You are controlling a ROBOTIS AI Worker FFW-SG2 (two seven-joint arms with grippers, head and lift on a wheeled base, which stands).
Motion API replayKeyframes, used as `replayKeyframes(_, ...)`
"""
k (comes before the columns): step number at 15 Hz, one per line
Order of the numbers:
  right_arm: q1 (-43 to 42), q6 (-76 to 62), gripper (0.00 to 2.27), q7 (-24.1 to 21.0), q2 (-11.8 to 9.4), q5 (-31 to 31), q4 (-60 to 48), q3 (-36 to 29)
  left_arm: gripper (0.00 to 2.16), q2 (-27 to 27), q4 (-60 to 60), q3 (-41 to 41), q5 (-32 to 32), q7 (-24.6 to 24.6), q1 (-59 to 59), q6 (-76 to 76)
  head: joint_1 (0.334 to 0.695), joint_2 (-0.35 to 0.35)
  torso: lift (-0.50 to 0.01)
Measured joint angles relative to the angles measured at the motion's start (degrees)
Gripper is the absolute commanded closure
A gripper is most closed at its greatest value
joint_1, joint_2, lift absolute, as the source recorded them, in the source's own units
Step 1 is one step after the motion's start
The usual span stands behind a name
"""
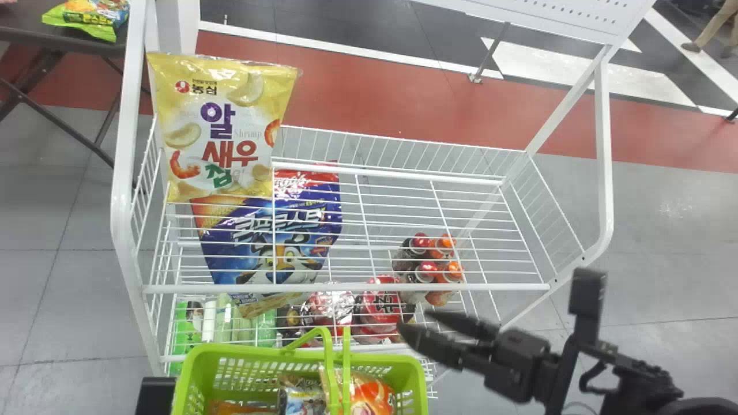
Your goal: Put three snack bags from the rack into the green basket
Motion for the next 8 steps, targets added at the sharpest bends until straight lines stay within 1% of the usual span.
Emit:
replayKeyframes(2,0.5,-14.3,0.07,-6.2,1.2,2.5,-0.5,3.5,1.39,0.0,0.1,-0.1,0.0,-0.1,0.0,-0.4,0.695,-0.35,0.0)
replayKeyframes(5,1.1,-33.4,0.07,-15.8,3.0,10.6,1.0,11.5,1.39,0.0,0.2,-0.1,0.0,-0.2,0.4,-1.2,0.695,-0.35,0.0)
replayKeyframes(7,1.4,-45.4,0.07,-19.3,3.9,14.9,4.6,15.0,1.39,0.0,0.4,-0.1,0.0,-0.3,0.7,-1.9,0.695,-0.35,0.0)
replayKeyframes(8,1.6,-49.6,0.07,-19.9,4.2,16.1,6.6,15.9,1.39,0.0,0.5,-0.1,0.0,-0.4,0.8,-2.0,0.695,-0.35,0.0)
